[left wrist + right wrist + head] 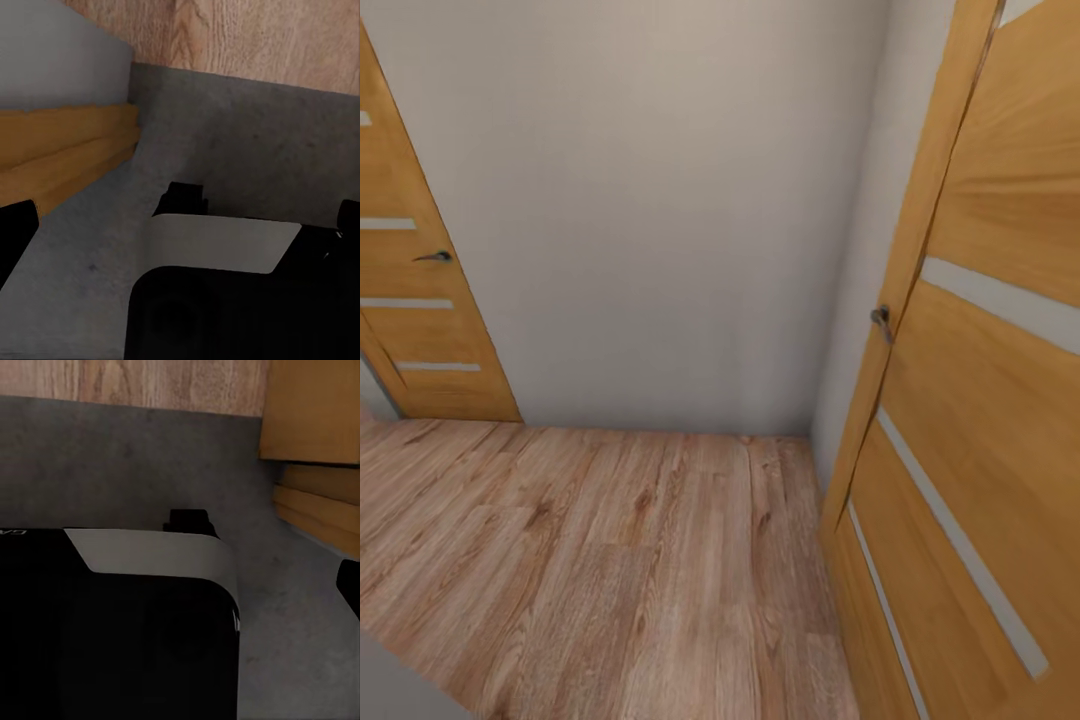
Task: Move the two storage containers from the living room to the garage. In the garage, place one container on the floor and stack the other container on top of it (either order is fine).
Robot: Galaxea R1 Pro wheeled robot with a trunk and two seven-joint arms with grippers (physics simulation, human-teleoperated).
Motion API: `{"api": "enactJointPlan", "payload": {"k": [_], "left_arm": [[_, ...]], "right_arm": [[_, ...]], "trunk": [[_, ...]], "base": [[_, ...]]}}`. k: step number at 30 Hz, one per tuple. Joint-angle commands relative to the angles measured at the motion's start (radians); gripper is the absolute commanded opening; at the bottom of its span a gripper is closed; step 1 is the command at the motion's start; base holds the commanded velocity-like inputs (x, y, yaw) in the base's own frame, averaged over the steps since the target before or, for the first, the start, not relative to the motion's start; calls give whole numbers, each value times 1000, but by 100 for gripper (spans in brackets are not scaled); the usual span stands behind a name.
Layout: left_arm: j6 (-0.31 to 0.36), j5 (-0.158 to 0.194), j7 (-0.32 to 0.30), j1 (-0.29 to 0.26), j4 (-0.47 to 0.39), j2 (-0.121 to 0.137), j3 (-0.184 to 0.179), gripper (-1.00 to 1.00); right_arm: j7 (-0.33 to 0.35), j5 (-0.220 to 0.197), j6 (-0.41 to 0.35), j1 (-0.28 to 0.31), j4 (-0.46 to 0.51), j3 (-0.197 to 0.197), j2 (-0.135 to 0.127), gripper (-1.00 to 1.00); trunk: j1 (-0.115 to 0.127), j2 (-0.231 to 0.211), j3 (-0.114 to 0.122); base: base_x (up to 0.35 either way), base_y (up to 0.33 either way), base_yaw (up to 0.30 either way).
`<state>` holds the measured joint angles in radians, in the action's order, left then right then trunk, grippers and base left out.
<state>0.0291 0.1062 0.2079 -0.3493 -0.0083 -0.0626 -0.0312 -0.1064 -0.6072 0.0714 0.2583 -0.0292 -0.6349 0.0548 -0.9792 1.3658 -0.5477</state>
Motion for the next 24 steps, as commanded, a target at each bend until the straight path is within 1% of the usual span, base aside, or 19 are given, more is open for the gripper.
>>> {"api": "enactJointPlan", "payload": {"k": [1, 4, 6, 24], "left_arm": [[3, 10, 3, 0, -1, 0, -4, 100], [4, 10, 2, 0, -1, 0, -4, 100], [4, 10, 2, 0, -1, 0, -4, 100], [4, 10, 2, 0, -1, 1, -4, 100]], "right_arm": [[0, -8, 5, 1, -3, -8, 1, 100], [-1, -8, 5, 1, -3, -8, 1, 100], [0, -8, 5, 1, -3, -7, 1, 100], [0, -8, 5, 1, -3, -8, 1, 100]], "trunk": [[0, 0, -1], [0, 0, -1], [0, 0, -1], [0, 0, -1]], "base": [[0, 0, 133], [53, 0, 46], [224, 0, 12], [314, 0, 1]]}}
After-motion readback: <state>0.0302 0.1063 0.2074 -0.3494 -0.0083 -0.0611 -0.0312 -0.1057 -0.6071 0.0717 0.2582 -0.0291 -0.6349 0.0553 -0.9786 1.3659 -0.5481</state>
